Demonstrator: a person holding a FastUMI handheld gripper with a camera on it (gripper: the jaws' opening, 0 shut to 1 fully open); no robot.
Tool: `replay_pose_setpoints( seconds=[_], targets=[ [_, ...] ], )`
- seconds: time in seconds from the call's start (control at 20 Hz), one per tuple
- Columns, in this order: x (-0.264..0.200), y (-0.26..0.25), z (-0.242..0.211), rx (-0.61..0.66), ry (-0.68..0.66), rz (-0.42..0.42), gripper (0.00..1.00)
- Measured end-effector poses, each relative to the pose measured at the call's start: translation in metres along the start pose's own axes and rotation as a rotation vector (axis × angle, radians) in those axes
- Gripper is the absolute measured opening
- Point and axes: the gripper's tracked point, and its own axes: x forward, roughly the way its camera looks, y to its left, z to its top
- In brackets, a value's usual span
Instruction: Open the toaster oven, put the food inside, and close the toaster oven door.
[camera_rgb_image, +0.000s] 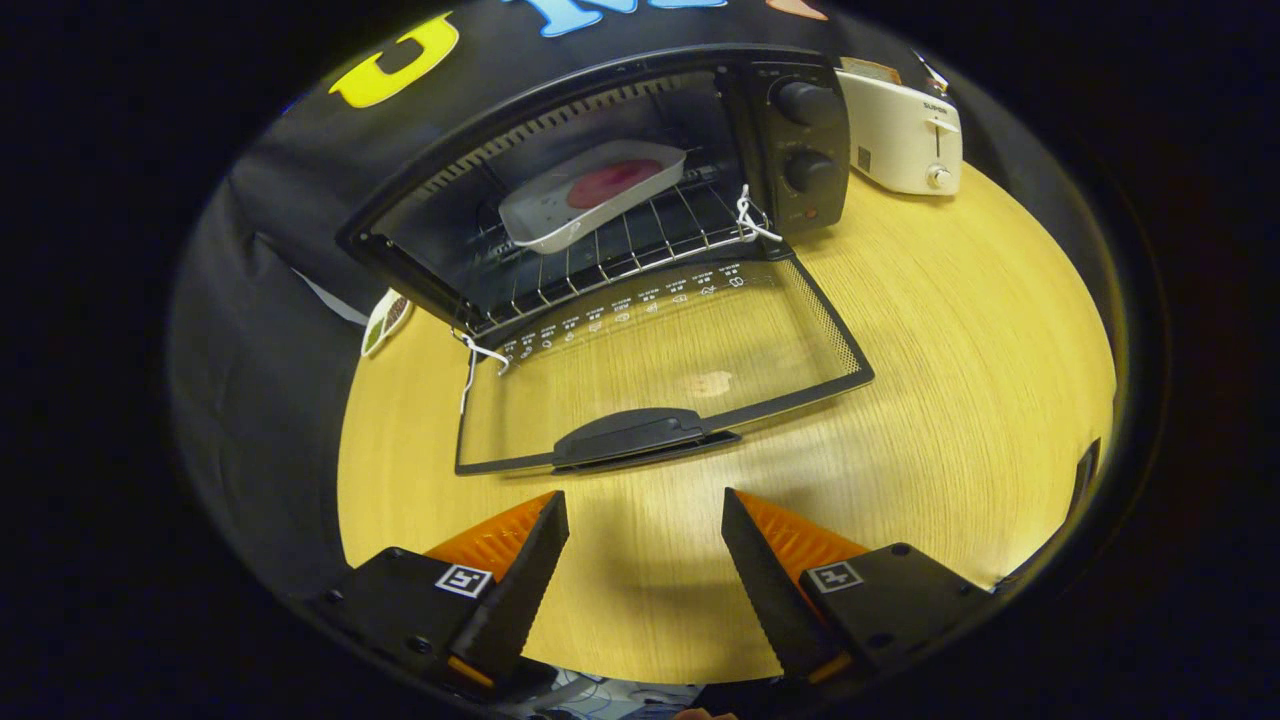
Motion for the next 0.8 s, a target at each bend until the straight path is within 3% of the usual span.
replay_pose_setpoints(
  seconds=[0.25,0.5,0.8],
  targets=[
    [0.013,-0.011,0.000,-0.125,0.028,-0.102,0.98],
    [0.025,-0.017,0.002,-0.166,0.052,-0.169,0.98],
    [0.029,-0.012,0.012,-0.172,0.036,-0.184,0.97]
  ],
)
